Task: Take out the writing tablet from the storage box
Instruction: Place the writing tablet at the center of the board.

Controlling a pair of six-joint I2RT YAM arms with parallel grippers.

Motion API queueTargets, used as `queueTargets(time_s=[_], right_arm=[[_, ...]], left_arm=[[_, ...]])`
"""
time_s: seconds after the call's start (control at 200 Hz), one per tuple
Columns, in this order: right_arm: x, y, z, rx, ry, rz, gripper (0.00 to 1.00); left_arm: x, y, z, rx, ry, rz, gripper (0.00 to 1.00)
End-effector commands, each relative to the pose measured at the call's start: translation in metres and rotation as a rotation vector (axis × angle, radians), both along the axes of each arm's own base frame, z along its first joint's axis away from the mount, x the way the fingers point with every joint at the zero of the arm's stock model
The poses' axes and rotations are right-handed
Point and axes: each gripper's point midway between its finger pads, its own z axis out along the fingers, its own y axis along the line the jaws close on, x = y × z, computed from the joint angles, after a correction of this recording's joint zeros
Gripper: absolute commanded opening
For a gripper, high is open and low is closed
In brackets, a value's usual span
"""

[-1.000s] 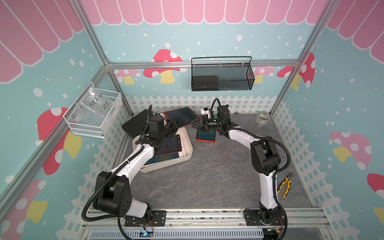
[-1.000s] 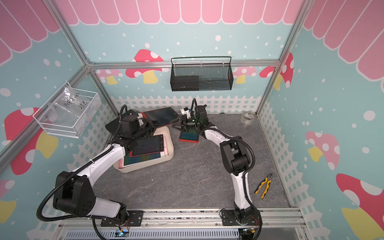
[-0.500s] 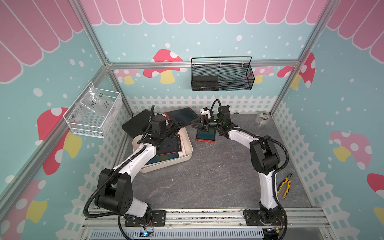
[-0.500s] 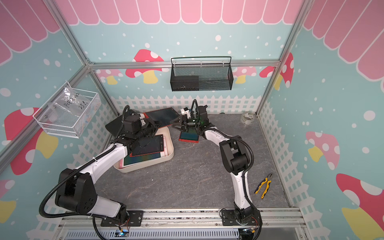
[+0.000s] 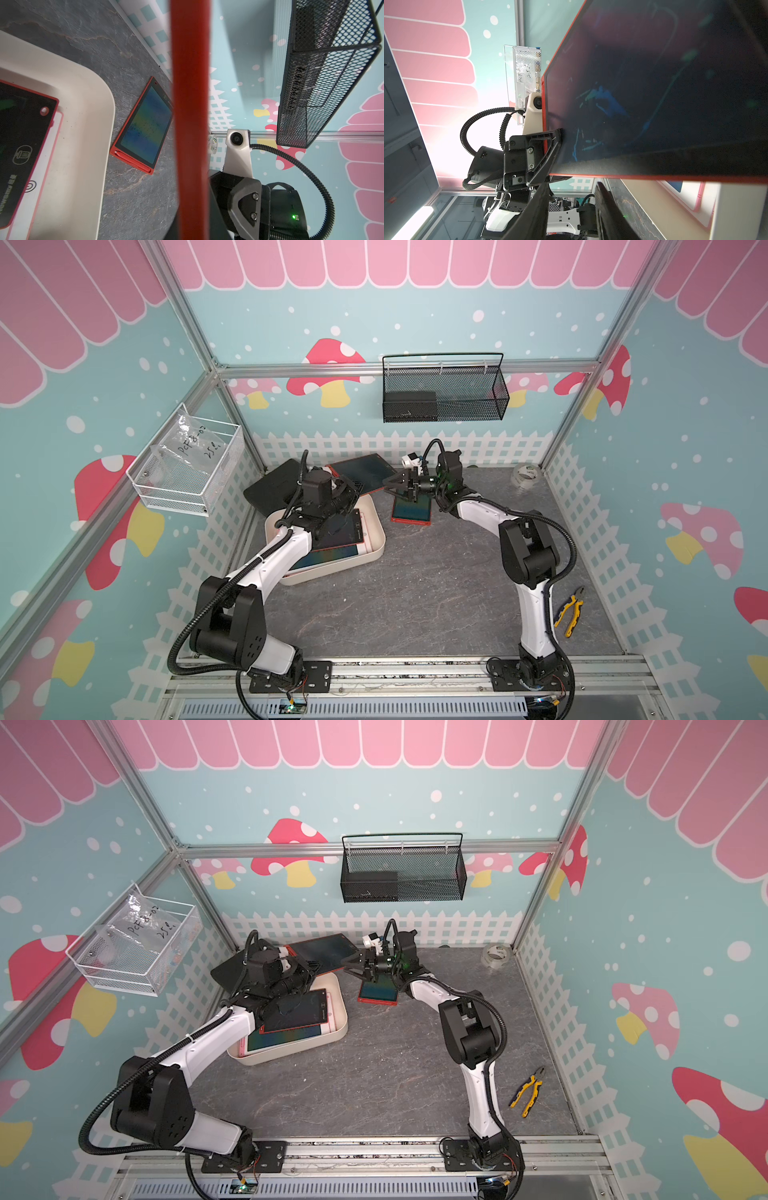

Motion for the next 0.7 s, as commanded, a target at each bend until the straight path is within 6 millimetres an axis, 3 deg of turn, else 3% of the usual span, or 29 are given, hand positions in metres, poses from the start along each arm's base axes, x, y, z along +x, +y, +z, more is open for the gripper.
queueTargets(time_s=[0.0,0.24,0.38,0.695], right_arm=[[0.002,0.001,-0.005,0.015,0.012,0.015,0.39],[0.0,-0.002,-0.009,0.006,0.02,0.014,0.39],[0.003,-0.002,-0.015,-0.004,0.032,0.015,0.39],[0.03,-0.011,-0.01,-0.005,-0.008,-0.052,0.35]], left_arm=[[0.008,-0.002,0.03,-0.043,-0.078,0.014,0.08],[0.01,0.003,0.039,-0.045,-0.111,0.045,0.09],[0.011,-0.006,0.037,-0.084,-0.115,0.032,0.08],[0.008,-0.021,0.026,-0.081,-0.076,-0.015,0.08]])
